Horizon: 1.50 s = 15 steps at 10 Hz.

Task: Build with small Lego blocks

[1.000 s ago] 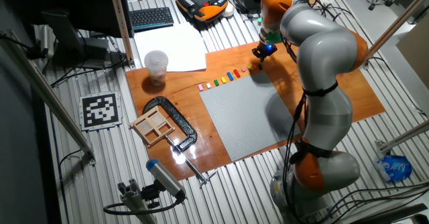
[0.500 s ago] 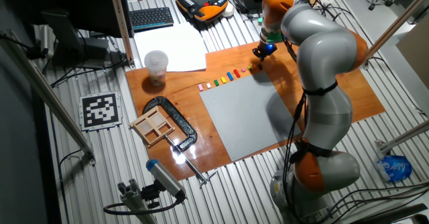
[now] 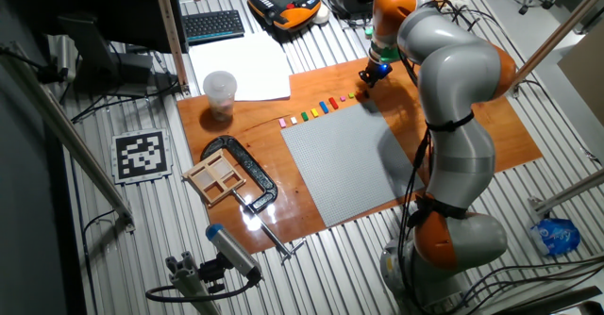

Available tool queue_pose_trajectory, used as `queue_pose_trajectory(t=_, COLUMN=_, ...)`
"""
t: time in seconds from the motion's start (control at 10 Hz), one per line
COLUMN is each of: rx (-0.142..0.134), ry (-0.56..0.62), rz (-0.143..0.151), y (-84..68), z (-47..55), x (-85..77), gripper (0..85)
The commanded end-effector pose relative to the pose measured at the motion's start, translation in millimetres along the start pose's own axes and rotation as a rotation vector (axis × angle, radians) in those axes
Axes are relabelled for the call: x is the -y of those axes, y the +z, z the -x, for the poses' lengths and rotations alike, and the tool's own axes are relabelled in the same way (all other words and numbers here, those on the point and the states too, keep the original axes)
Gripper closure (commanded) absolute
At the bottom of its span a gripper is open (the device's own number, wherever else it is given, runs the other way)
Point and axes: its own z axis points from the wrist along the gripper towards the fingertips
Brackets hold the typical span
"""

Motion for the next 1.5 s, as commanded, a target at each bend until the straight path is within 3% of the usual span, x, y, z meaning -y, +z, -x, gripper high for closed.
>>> queue_pose_trajectory(t=0.0, rx=0.003, ry=0.0, rz=0.0, y=2.2, z=-0.5, x=-1.7, gripper=85.0)
queue_pose_trajectory(t=0.4, rx=0.039, ry=-0.019, rz=0.001, y=17.7, z=-5.5, x=-3.8, gripper=85.0)
queue_pose_trajectory(t=0.6, rx=0.033, ry=-0.029, rz=-0.008, y=18.5, z=-6.4, x=-4.9, gripper=85.0)
queue_pose_trajectory(t=0.7, rx=0.032, ry=-0.033, rz=-0.01, y=18.8, z=-6.5, x=-5.4, gripper=68.0)
queue_pose_trajectory(t=0.8, rx=0.031, ry=-0.043, rz=-0.022, y=18.7, z=-6.6, x=-5.4, gripper=68.0)
queue_pose_trajectory(t=1.4, rx=0.034, ry=-0.049, rz=-0.018, y=22.2, z=-7.9, x=-6.0, gripper=68.0)
